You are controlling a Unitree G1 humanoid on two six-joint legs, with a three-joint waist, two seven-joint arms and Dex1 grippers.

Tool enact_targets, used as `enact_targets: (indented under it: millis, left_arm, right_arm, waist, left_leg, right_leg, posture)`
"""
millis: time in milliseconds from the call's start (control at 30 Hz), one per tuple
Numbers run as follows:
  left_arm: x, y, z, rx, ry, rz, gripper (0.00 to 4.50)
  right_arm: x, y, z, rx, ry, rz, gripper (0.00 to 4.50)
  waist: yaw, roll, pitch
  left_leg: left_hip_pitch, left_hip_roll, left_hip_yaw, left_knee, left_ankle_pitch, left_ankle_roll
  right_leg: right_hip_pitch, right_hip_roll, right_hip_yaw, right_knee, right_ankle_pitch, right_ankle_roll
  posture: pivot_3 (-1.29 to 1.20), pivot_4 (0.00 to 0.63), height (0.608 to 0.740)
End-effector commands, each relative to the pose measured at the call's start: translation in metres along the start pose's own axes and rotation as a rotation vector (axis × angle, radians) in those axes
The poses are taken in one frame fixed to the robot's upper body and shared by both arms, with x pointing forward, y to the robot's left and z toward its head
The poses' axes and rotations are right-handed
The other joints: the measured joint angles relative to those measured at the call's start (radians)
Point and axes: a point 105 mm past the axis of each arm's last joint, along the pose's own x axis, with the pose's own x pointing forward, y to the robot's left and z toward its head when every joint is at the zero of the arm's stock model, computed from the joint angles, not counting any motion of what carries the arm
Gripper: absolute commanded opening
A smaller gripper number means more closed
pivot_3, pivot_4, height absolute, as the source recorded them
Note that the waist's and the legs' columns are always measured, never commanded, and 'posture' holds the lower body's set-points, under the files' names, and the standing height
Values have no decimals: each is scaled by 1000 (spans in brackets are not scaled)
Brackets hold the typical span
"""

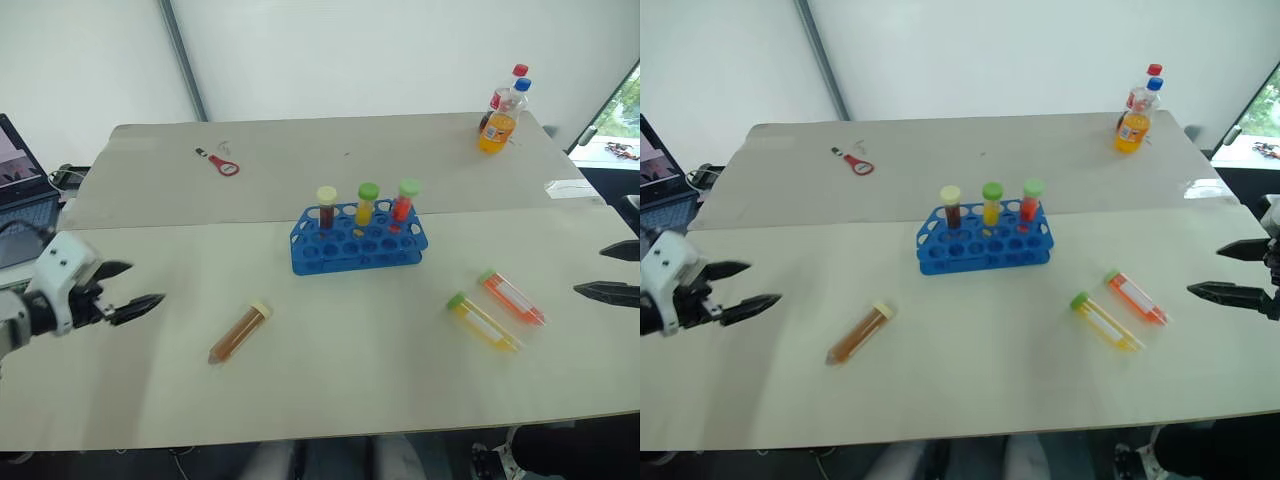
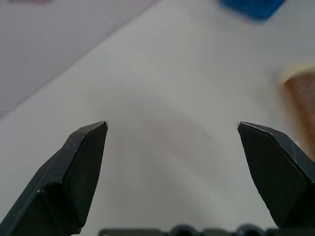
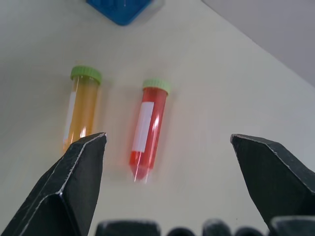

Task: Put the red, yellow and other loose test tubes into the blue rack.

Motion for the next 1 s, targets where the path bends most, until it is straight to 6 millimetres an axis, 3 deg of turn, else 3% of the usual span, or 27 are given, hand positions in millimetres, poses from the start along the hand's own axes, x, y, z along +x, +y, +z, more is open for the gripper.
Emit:
enact_targets:
  millis: [33,100,167,400,667,967,1000]
  left_arm:
    - [22,-44,38,75,-93,-204,4500]
    - [36,-71,51,131,-132,-320,4500]
    - [48,-94,60,203,-154,-425,4500]
    - [78,-135,71,391,-219,-626,4500]
    - [97,-166,82,439,-298,-760,4500]
    - [110,-174,89,466,-348,-746,4500]
    - [110,-175,89,465,-352,-745,4500]
  right_arm:
    - [6,6,24,-24,-58,2,4470]
    - [14,13,32,-25,-54,20,4470]
    - [24,15,24,-21,44,9,4470]
    - [58,12,2,72,223,-28,4470]
    - [96,-6,-21,125,335,-50,4470]
    - [126,-20,-30,147,398,-13,4470]
    - [128,-21,-31,157,404,-2,4226]
  waist:
    - [-2,0,0]
    - [-6,1,-1]
    - [-8,1,0]
    - [-8,1,0]
    - [-7,1,0]
    - [-9,1,0]
    - [-9,1,0]
  left_leg:
    - [0,0,0,1,0,-1]
    - [0,0,0,2,-1,-1]
    - [0,0,1,3,-1,-2]
    - [-1,0,2,4,0,-2]
    - [-2,-1,3,6,1,-4]
    - [-2,-1,4,6,2,-5]
    - [-2,-1,4,6,2,-5]
  right_leg:
    - [0,0,0,1,0,0]
    - [0,0,0,1,0,0]
    - [0,0,1,1,0,0]
    - [0,1,1,1,0,0]
    - [0,1,1,0,0,1]
    - [-1,1,2,0,1,1]
    - [-1,1,2,0,1,1]
  posture:
    - [0,150,740]
    - [0,150,740]
    - [0,150,740]
    - [0,150,740]
    - [0,150,740]
    - [0,150,740]
    - [0,150,740]
